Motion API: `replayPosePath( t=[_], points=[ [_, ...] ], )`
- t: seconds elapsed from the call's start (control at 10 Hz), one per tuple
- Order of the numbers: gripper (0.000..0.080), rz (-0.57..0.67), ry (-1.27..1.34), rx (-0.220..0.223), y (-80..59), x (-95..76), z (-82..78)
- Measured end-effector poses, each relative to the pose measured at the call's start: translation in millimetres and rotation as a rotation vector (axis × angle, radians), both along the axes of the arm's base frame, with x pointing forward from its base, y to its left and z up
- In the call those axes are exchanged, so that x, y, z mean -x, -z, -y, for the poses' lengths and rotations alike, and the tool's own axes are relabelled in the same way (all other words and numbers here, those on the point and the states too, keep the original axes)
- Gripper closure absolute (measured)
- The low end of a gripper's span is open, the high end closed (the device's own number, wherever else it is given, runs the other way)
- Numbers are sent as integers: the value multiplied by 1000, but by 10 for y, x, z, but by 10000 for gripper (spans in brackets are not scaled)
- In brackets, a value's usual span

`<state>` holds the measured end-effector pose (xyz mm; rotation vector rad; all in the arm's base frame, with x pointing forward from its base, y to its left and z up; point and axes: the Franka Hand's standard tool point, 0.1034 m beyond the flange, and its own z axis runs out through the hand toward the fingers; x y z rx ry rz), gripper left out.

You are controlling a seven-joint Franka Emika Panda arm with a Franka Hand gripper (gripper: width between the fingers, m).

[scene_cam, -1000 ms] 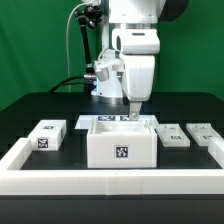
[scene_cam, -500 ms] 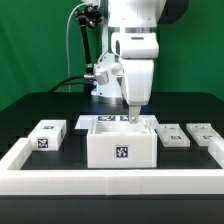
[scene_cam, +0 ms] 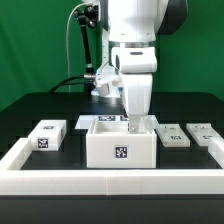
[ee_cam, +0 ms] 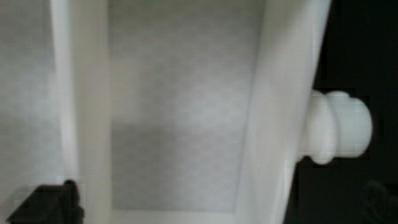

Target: Assemble cabinet

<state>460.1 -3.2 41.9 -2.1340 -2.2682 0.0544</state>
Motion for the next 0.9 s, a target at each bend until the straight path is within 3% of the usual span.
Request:
replayPosePath(
  t=[0.5, 0.9],
  points=[
    [3, 0, 0, 0, -1, 0, 0],
    [3, -9, -1, -1, 8, 165, -31]
  ],
)
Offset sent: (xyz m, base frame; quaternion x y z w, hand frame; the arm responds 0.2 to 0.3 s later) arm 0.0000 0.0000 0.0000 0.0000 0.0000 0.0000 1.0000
